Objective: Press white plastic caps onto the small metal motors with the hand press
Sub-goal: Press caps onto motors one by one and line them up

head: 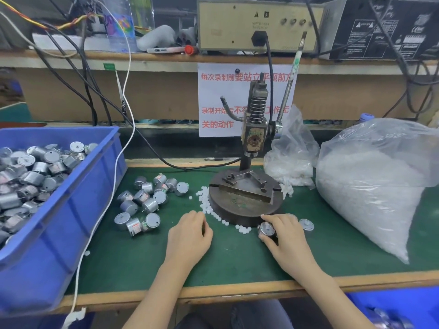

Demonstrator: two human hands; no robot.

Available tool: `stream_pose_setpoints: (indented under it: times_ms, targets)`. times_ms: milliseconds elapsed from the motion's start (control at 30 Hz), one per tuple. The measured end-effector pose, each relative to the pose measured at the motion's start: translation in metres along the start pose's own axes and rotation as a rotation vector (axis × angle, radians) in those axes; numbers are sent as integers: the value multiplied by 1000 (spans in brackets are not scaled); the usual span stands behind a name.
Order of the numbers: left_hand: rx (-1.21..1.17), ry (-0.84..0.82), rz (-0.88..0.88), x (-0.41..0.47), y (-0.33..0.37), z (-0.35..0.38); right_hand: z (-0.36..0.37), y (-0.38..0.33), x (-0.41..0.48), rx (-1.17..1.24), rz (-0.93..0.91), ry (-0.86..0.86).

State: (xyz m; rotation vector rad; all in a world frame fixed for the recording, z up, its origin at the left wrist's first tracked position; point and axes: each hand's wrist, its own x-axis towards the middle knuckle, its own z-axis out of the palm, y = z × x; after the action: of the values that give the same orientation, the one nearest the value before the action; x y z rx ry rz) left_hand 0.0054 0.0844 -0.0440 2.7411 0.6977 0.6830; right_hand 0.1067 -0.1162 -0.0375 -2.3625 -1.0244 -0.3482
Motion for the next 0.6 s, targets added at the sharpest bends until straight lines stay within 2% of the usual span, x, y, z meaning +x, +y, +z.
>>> stream_pose_setpoints:
  times_ms: [133, 267, 433, 600]
  targets:
    - [-99, -64, 202, -5, -2, 0, 4, -1, 0, -54, 40, 92]
    - [-28, -151, 319, -1, -3, 1, 7, -5, 1, -105, 94, 144]
    - [4, -161, 327, 1, -3, 3, 7, -5, 3, -160, 177, 157]
    - [-34, -142, 290, 0, -3, 4, 5, -9, 2, -172, 138, 200]
